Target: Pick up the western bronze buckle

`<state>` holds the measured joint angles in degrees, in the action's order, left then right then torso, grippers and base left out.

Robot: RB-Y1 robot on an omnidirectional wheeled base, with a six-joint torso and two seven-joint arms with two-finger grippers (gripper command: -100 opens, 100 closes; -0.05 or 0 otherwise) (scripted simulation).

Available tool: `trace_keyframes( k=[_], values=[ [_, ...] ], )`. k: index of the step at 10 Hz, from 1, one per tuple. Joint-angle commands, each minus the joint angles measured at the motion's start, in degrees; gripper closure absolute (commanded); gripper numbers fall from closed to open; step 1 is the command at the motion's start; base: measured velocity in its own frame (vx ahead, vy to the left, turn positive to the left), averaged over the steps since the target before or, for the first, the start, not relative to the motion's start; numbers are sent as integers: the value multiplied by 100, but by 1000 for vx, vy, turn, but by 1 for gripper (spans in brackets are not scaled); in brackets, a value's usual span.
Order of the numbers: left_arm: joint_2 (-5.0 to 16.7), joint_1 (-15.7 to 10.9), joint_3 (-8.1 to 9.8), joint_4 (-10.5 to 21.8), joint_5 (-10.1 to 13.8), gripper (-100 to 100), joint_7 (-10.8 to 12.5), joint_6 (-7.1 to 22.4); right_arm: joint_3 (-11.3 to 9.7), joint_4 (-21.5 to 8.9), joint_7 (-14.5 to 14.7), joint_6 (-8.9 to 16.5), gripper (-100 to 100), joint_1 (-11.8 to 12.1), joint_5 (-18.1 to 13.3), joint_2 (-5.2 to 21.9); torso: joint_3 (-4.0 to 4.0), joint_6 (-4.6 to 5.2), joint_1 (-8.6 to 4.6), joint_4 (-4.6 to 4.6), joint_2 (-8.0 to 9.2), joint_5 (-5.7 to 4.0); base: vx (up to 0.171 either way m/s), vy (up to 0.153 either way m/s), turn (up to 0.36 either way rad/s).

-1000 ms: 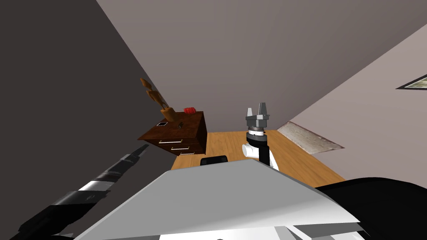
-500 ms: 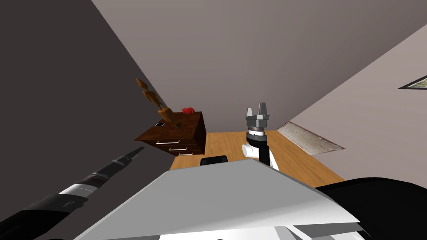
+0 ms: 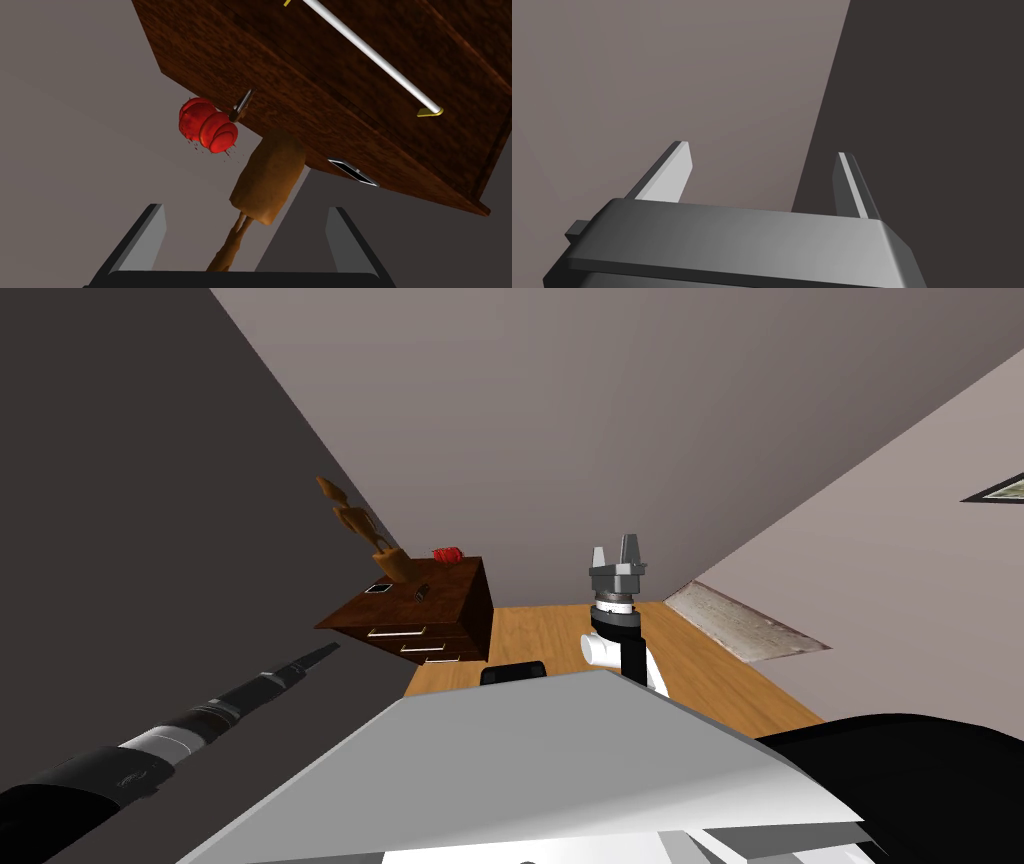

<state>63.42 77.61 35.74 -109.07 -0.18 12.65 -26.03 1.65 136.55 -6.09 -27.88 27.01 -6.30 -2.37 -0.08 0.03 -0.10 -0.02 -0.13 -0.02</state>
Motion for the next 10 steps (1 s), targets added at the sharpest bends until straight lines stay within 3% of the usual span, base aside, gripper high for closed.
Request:
trace_keyframes(
  k=[1, 2, 3, 4, 5, 7, 8, 9, 10],
  values=[
    [286, 286, 198, 168, -5, -100, 86, 42, 0, 0, 0, 0, 0, 0, 0, 0, 0, 0, 0, 0, 0, 0, 33, -41, -1],
    [444, 309, 198, 168, -5, -100, 86, 42, 0, 0, 0, 0, 0, 0, 0, 0, -1, 0, -2, 0, -3, 0, 40, -47, 7],
    [622, 538, 368, 338, -14, -100, 164, 87, 0, 0, 0, 0, 0, 0, 0, 0, -3, 0, -4, -1, -5, -1, 66, -67, 3],
    [785, 576, 368, 338, -14, -100, 164, 87, 0, 0, 0, 0, 0, 1, 0, 0, -7, 0, -12, -3, -13, -2, 52, -51, 11],
    [965, 810, 529, 507, -25, -100, 241, 130, 0, 0, 0, 0, 0, 0, 0, 0, -7, 1, -7, -3, -12, -1, 54, -48, 1],
    [1189, 832, 529, 507, -25, -100, 241, 130, 0, 0, 0, 0, 0, 0, 0, 0, -8, 1, -2, -3, -14, 0, 42, -27, 3],
    [1424, 1076, 680, 676, -38, -100, 314, 169, 0, 0, 0, 0, 0, 0, 0, 0, -4, 0, 5, -2, -6, 2, 37, -29, 3],
    [1547, 1076, 680, 676, -38, -100, 314, 169, 0, 0, 0, 0, 0, 0, 0, 0, -4, 0, 3, -1, -7, 1, 47, -32, 7],
    [1753, 1307, 820, 843, -53, -100, 386, 207, 0, 0, 0, 0, 0, 0, 0, 0, -5, 0, 2, -2, -9, 2, 71, -38, 6]
  ],
)
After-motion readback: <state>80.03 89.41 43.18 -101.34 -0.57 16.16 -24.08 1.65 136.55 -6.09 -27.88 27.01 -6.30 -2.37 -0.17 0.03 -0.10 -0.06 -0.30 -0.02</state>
